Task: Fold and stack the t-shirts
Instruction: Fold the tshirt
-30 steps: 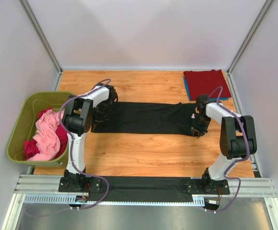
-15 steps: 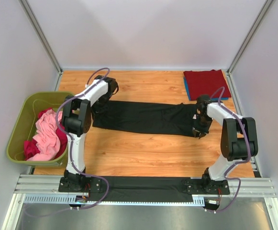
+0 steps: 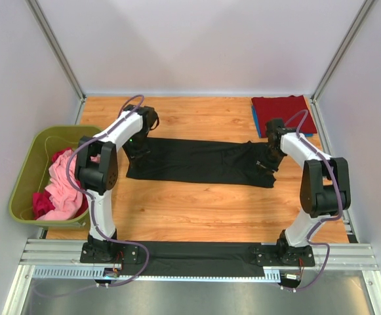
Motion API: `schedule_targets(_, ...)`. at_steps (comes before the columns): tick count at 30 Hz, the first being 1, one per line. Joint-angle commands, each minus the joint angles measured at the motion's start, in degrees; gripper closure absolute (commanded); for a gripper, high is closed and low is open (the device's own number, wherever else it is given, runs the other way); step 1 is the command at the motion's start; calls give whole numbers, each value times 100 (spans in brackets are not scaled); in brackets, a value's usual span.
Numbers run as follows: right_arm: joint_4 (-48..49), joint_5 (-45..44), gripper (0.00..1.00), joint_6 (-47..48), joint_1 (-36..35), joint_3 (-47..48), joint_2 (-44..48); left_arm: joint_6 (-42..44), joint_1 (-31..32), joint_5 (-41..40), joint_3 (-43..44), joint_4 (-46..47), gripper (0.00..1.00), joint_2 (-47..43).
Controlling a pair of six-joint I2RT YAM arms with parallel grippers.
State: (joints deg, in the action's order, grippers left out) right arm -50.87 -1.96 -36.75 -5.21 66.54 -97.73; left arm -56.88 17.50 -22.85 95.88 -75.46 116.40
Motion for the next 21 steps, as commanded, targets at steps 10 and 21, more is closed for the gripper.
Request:
schedule_targets(10, 807, -498, 70, 484, 275, -361, -413, -200, -115, 1072, -1062, -372, 53, 23)
schedule_targets(21, 738, -842, 69, 986, 354, 199, -237, 857, -115, 1509, 95, 281, 53, -540)
